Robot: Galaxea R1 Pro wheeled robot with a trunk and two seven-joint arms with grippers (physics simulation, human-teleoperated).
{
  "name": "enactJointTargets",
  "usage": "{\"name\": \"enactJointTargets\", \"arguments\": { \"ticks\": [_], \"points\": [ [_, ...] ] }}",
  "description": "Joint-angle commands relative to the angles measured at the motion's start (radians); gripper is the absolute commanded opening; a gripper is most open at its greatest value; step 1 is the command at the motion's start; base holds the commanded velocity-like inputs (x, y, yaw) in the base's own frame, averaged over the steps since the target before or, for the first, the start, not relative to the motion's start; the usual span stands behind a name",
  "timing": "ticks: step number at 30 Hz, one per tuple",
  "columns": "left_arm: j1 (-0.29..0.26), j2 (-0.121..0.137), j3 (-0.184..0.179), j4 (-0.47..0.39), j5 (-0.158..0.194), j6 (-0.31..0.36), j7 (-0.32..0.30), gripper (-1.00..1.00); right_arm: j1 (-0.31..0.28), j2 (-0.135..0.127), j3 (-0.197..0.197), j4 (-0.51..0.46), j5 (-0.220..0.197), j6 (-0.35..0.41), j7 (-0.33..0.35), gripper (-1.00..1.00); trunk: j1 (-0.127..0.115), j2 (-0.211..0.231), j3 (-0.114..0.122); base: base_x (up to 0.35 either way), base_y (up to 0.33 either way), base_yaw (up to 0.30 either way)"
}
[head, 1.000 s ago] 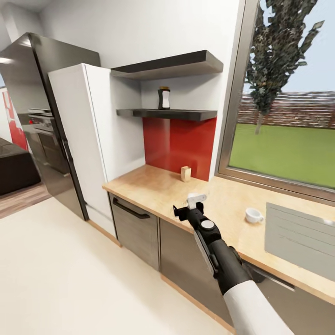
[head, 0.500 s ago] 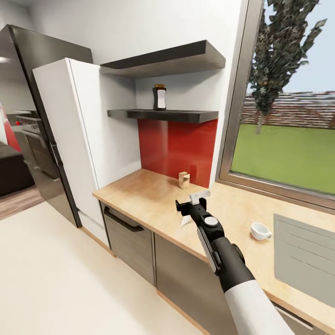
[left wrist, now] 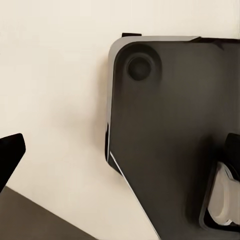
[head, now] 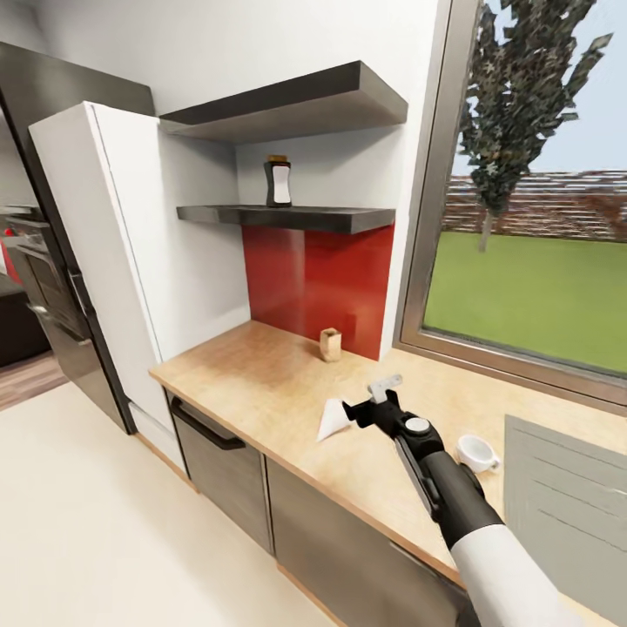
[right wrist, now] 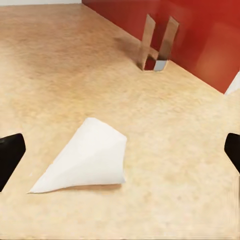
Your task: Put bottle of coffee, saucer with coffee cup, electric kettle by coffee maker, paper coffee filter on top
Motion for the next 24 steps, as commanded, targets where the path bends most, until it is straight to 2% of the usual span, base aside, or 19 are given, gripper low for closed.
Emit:
{"name": "enactJointTargets", "arguments": {
  "ticks": [1, 8, 11, 12, 16, 21, 24],
  "points": [
    [0.001, 0.000, 0.001, 0.001, 0.005, -0.003, 0.001, 1.00, -0.001, -0.013, 0.000, 0.014, 0.013, 0.005, 0.017, 1.00, 0.001, -0.002, -0.002, 0.013, -0.015, 0.000],
    [0.002, 0.001, 0.000, 0.001, 0.007, -0.002, 0.001, 1.00, -0.001, -0.022, 0.004, 0.114, 0.016, 0.003, 0.070, 1.00, 0.001, -0.002, -0.002, 0.023, -0.003, 0.000],
    [0.003, 0.001, 0.001, 0.001, 0.007, -0.003, 0.001, 1.00, -0.001, -0.022, 0.016, 0.128, 0.046, 0.001, 0.075, 1.00, 0.001, -0.002, -0.002, 0.241, 0.000, 0.000],
    [0.006, 0.001, 0.001, 0.001, 0.006, -0.004, 0.001, 1.00, -0.001, -0.022, 0.065, 0.134, 0.101, -0.002, 0.077, 1.00, 0.001, -0.002, -0.002, 0.174, 0.000, 0.000],
    [0.008, 0.001, 0.001, 0.001, 0.006, -0.003, 0.001, 1.00, -0.001, -0.022, 0.088, 0.187, 0.119, -0.004, 0.088, 1.00, 0.001, -0.002, -0.002, 0.070, 0.000, 0.000],
    [0.008, 0.001, 0.001, 0.001, 0.006, -0.003, 0.001, 1.00, -0.001, -0.022, 0.090, 0.223, 0.129, -0.005, 0.157, 1.00, 0.001, -0.002, -0.002, 0.009, 0.000, 0.000],
    [0.008, 0.001, 0.001, 0.001, 0.008, -0.003, 0.001, 1.00, -0.001, -0.022, 0.090, 0.228, 0.138, -0.005, 0.172, 1.00, 0.001, -0.002, -0.002, 0.005, 0.000, 0.000]
  ]
}}
